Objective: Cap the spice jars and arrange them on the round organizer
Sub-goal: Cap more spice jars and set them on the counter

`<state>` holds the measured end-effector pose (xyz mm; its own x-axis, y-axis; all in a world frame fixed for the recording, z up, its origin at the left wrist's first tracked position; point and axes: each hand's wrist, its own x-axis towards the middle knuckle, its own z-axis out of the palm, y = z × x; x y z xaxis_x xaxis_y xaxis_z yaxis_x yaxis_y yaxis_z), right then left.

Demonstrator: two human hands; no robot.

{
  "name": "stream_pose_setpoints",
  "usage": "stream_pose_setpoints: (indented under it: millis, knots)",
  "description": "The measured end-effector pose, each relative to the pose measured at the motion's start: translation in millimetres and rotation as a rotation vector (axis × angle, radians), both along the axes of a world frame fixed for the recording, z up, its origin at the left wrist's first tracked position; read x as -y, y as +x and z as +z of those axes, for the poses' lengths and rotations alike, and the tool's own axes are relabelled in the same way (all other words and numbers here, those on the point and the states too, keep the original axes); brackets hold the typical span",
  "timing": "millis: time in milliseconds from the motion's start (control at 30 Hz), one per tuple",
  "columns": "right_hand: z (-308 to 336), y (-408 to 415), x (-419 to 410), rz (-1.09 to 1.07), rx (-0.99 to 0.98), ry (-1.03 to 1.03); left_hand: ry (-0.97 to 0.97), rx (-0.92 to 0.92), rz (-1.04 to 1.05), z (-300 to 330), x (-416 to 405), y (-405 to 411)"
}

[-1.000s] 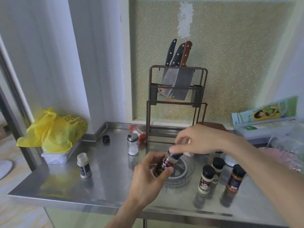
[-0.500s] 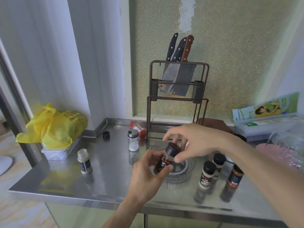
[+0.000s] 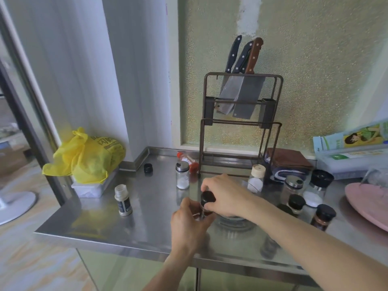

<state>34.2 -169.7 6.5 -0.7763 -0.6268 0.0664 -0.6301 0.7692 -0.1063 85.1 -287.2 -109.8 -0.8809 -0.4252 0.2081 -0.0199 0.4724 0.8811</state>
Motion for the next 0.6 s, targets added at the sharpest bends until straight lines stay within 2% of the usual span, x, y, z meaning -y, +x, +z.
stream_pose_setpoints:
  millis: [167, 400, 500, 600]
  knots:
    - [-20, -5, 14, -0.054, -0.004, 0.096, -0.023, 0.053, -0.027, -15, 3, -2]
    - [-31, -3, 20, -0.081, 0.108, 0.197, -0.013, 0.027, -0.077, -32, 37, 21]
    - [-8, -3, 32, -0.090, 0.074, 0.239, -0.133, -0.169, 0.101, -31, 74, 36]
    - [15, -4, 69, -0.042, -0.042, 0.102, -0.225, -0.293, 0.342, -21, 114, 39]
